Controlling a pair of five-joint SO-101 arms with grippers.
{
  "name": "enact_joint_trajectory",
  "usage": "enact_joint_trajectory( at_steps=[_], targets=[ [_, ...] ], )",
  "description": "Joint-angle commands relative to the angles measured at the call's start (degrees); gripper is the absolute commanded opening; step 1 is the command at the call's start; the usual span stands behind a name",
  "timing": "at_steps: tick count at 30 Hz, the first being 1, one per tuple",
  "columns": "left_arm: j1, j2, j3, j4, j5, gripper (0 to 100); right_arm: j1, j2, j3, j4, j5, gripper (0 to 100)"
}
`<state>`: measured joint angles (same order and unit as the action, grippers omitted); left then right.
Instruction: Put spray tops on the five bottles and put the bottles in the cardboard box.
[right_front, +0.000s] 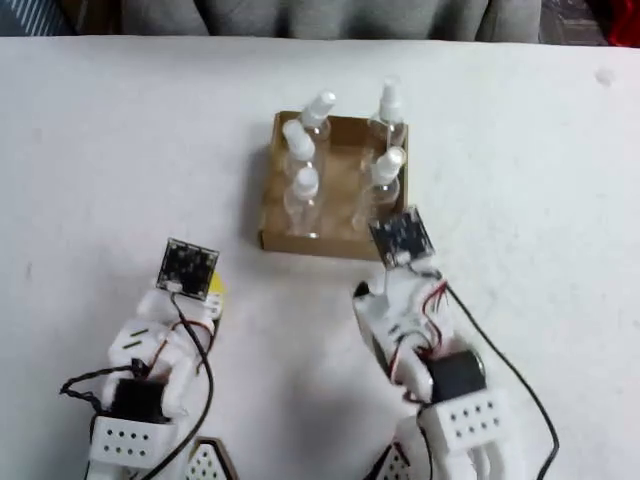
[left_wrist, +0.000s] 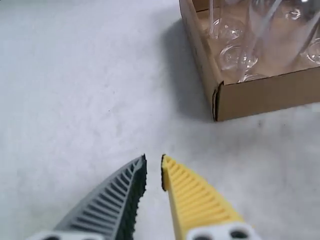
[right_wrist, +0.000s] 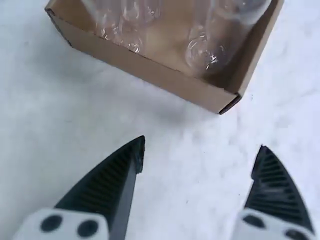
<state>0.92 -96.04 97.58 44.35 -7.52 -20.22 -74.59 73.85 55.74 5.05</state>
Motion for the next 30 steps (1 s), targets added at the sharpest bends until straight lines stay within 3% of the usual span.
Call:
enact_joint_trajectory(
  at_steps=[1, 7, 22, 30],
  targets=[
    [-0.3, -0.6, -0.2, -1.0, -0.8, 6, 2.7, -14.7, 4.4, 2.6, 0.0, 28.3],
    [-0.3, -0.6, -0.2, -0.9, -0.8, 6, 9.5, -29.0, 12.0, 3.5, 8.9, 28.3],
    [-1.7, -0.6, -0.2, -0.9, -0.8, 6, 13.5, -27.6, 16.9, 13.2, 8.8, 27.6],
    [-1.4, -0.6, -0.2, -0.9, -0.8, 6, 6.4, -27.6, 17.4, 12.9, -3.7, 4.3]
  ],
)
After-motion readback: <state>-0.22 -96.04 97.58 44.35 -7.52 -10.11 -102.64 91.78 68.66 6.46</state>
